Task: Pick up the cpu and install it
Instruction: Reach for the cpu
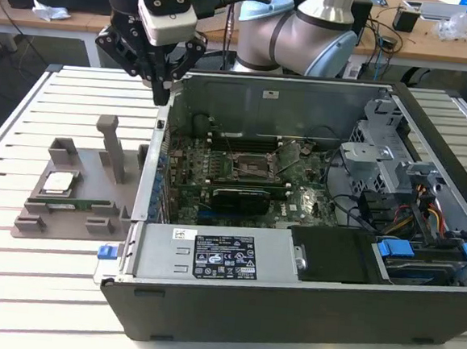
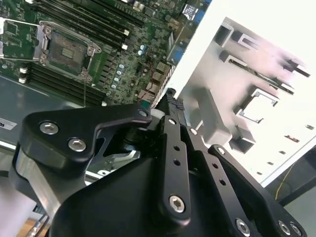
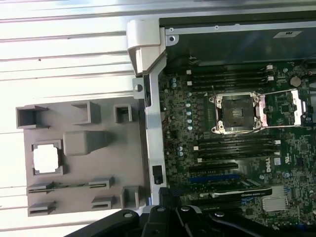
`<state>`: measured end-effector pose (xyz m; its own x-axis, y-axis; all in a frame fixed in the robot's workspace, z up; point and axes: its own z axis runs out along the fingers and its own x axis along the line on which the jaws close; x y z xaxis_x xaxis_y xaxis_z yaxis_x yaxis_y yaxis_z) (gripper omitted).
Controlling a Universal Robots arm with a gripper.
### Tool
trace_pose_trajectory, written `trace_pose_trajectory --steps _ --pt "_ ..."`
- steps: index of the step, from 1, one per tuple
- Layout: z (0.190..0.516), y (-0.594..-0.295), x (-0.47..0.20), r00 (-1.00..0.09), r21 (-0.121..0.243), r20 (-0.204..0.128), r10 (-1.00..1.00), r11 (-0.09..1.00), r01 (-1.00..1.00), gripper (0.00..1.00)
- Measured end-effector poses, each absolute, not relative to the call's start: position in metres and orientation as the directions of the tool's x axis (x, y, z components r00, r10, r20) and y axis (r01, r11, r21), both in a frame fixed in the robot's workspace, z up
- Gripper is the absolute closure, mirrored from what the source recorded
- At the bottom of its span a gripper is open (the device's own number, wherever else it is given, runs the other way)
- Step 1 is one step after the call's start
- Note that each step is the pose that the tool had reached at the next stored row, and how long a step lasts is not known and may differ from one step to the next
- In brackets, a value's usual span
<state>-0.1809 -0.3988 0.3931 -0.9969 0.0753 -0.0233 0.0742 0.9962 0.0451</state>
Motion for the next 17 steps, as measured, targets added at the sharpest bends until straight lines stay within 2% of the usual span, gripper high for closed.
trace_pose_trajectory --steps 17 --pt "0.392 -0.398 -0.223 -0.997 0.045 -0.023 0.075 0.996 0.074 0.89"
